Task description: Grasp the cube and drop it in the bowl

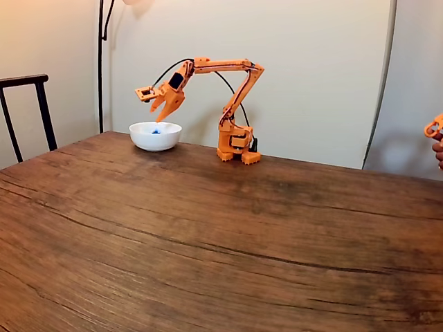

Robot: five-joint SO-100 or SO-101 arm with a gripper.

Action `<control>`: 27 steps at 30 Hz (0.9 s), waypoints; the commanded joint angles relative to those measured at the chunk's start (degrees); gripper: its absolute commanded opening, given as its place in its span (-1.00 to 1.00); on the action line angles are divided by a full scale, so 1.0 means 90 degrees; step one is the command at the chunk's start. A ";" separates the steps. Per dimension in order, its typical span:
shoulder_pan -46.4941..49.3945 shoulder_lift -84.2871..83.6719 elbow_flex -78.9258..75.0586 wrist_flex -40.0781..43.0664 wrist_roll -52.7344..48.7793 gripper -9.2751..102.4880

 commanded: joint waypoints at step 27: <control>-0.2891 0.2744 -0.1602 0.3867 -0.1924 -0.79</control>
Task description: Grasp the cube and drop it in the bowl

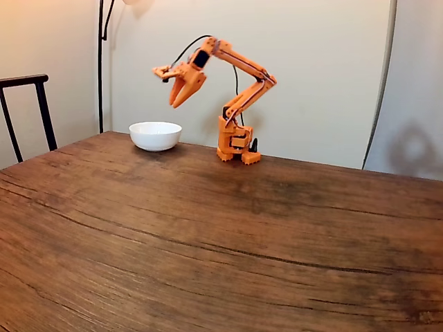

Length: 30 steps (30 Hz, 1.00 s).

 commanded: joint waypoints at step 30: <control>-0.5723 0.5361 0.3496 -0.1240 -0.2090 -0.84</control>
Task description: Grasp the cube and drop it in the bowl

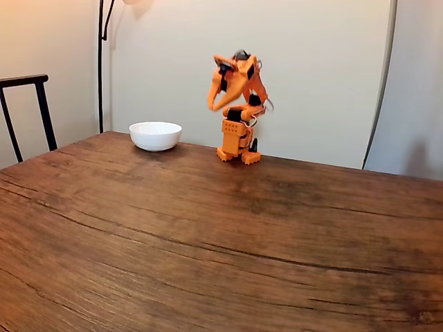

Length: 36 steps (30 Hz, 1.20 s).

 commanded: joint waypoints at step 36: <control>-0.0938 0.0488 0.3740 -0.2070 -0.0723 -0.84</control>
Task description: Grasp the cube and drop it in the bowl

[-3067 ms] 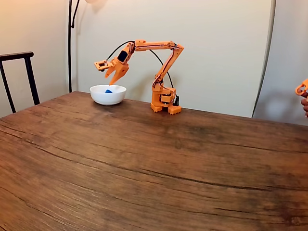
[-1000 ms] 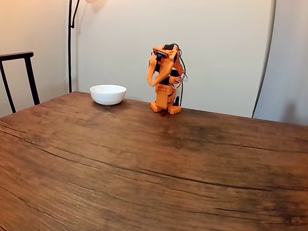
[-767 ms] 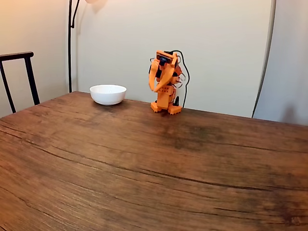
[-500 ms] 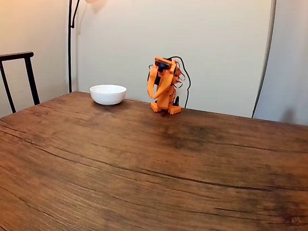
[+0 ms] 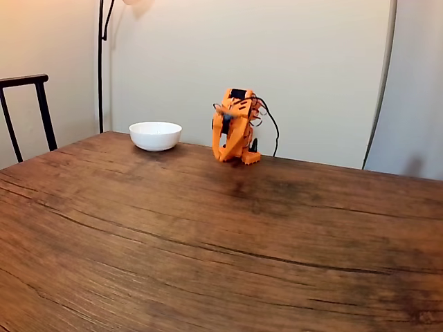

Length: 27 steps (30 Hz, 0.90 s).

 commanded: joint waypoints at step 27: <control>0.0684 0.0068 -0.0029 0.2725 0.0039 -0.84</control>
